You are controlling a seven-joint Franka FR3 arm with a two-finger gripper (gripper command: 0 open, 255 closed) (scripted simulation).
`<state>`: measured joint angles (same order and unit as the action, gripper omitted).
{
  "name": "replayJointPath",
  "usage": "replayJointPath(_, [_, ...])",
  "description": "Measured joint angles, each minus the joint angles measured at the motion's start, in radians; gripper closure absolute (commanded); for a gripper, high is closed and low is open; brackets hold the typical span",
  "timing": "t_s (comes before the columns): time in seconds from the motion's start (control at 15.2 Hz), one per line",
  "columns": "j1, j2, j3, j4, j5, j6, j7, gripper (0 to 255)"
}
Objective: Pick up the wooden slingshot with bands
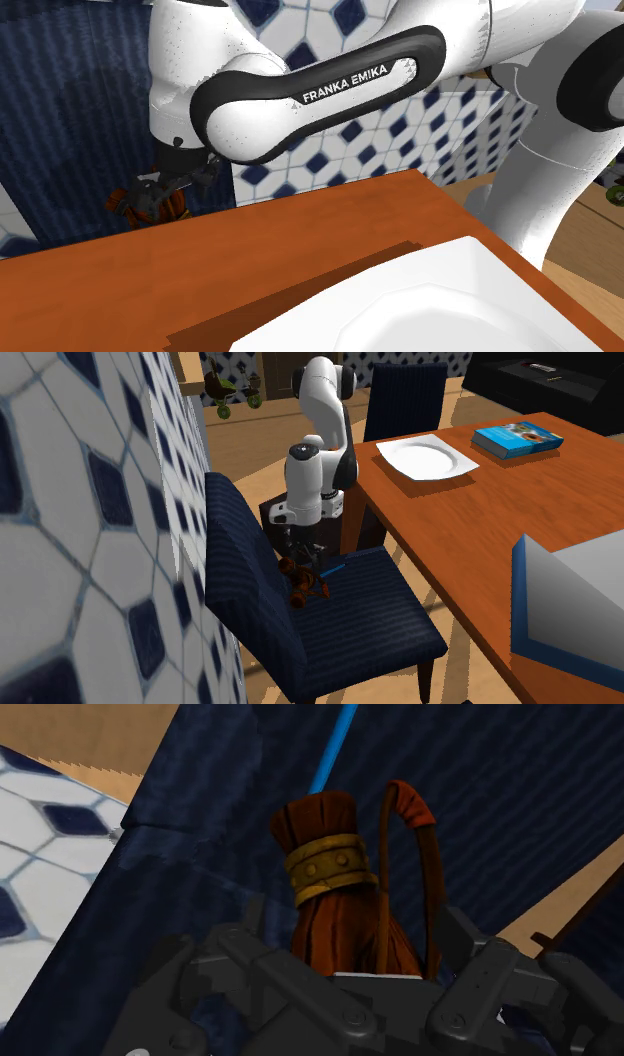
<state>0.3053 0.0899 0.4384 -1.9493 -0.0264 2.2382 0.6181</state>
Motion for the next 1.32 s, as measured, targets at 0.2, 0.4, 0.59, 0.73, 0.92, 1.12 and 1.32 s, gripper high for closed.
replayJointPath(0.2, [0.002,0.019,-0.001,-0.022,-0.011,0.039,0.006,0])
replayJointPath(0.4, [0.002,0.022,-0.001,-0.035,-0.013,0.055,0.008,255])
replayJointPath(0.59, [0.003,0.02,0.0,-0.034,-0.013,0.057,0.008,255])
replayJointPath(0.73, [0.003,0.021,0.0,-0.034,-0.013,0.057,0.008,255])
replayJointPath(0.92, [0.003,0.019,0.0,-0.035,-0.012,0.056,0.008,255])
replayJointPath(1.12, [0.003,0.016,0.001,-0.026,-0.009,0.041,0.004,255])
replayJointPath(1.32, [0.004,0.006,0.006,-0.008,0.0,0.007,0.001,255])
